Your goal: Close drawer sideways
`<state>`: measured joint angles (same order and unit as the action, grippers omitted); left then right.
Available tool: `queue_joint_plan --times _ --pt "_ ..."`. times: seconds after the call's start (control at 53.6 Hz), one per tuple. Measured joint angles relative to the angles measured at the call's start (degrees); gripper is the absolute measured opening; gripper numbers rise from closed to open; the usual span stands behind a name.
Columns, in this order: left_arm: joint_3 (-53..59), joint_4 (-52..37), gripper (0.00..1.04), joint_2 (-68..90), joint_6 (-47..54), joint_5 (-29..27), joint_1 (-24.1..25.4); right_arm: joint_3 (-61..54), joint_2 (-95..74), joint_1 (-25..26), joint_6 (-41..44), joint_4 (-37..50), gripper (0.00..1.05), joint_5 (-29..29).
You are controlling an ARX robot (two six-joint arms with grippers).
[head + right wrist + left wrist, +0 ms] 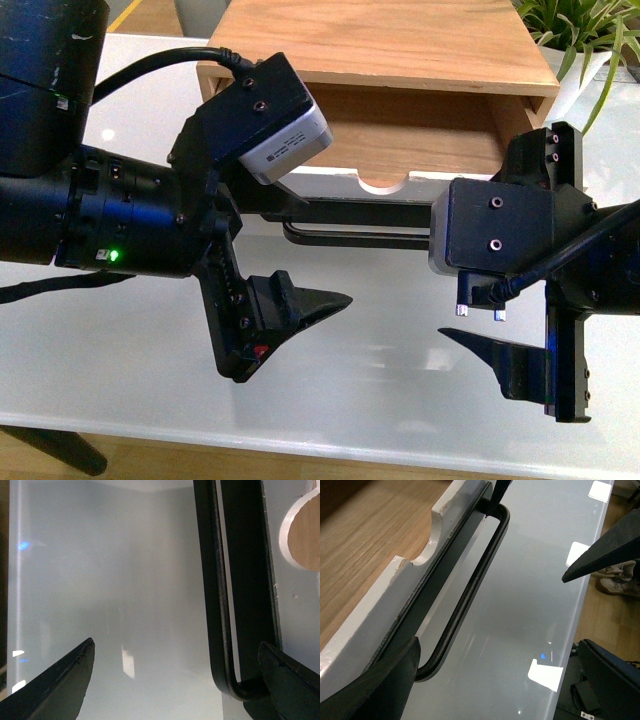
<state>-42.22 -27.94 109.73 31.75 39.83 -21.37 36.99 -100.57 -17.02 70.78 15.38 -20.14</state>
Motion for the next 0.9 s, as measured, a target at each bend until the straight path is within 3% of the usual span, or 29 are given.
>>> queue_joint_plan --times 0.896 --pt "-8.70 6.14 0.96 7.02 2.99 -1.25 -1.77 5.99 -7.32 -1.75 0.02 -0.83 0.96 1.11"
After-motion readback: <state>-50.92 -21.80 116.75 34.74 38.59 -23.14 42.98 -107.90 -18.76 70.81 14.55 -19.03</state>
